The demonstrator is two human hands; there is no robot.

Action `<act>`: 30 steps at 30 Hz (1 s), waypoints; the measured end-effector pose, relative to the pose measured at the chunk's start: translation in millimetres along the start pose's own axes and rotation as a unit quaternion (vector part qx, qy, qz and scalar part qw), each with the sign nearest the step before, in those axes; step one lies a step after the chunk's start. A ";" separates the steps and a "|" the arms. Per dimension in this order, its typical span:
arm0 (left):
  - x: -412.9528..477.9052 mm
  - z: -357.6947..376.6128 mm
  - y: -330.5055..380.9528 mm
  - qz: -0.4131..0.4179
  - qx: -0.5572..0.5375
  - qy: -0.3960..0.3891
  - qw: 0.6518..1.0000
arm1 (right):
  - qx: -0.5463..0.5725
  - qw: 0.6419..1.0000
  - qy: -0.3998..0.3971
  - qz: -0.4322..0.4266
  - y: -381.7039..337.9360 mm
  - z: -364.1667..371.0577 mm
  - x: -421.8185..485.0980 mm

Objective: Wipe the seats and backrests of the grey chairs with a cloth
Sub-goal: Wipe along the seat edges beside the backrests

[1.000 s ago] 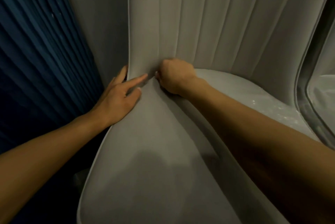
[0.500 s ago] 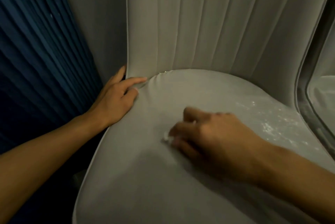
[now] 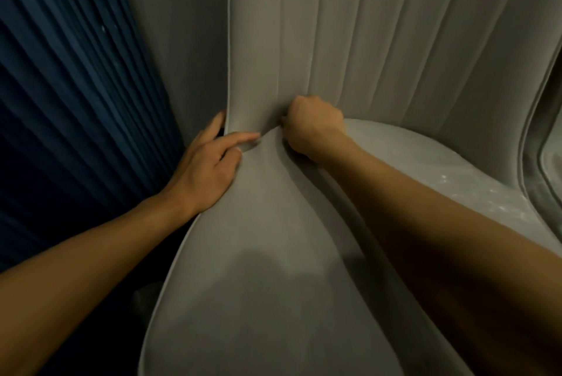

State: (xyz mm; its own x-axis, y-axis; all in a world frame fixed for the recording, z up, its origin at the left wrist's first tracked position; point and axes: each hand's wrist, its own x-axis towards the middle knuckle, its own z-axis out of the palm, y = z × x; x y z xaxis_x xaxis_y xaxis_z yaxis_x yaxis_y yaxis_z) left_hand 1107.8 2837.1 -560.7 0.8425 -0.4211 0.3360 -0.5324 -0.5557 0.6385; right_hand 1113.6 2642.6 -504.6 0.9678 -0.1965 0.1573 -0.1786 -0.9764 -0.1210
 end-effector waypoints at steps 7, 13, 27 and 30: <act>1.6 0.6 -6.4 -0.001 -0.027 0.001 1.000 | 0.038 0.975 -0.040 -0.216 -8.9 -6.0 -42.2; -0.8 0.9 -4.9 -0.010 -0.031 0.003 0.999 | 0.069 0.934 -0.113 -0.332 5.3 -41.0 -108.4; -4.9 0.1 -1.6 0.015 -0.059 0.057 0.996 | -0.019 1.000 0.007 -0.022 -4.7 -1.8 -3.8; -5.1 -0.2 -2.0 0.005 -0.058 0.084 0.995 | -0.011 0.997 -0.015 -0.075 -16.7 -6.0 -17.6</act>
State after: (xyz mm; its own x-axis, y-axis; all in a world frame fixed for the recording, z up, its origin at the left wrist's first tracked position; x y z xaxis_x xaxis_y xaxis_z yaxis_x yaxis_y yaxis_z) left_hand 1104.5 2840.6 -563.5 0.8446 -0.2948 0.4469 -0.5354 -0.4622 0.7069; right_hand 1098.5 2661.9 -499.5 0.9888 -0.0456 0.1424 -0.0349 -0.9965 -0.0763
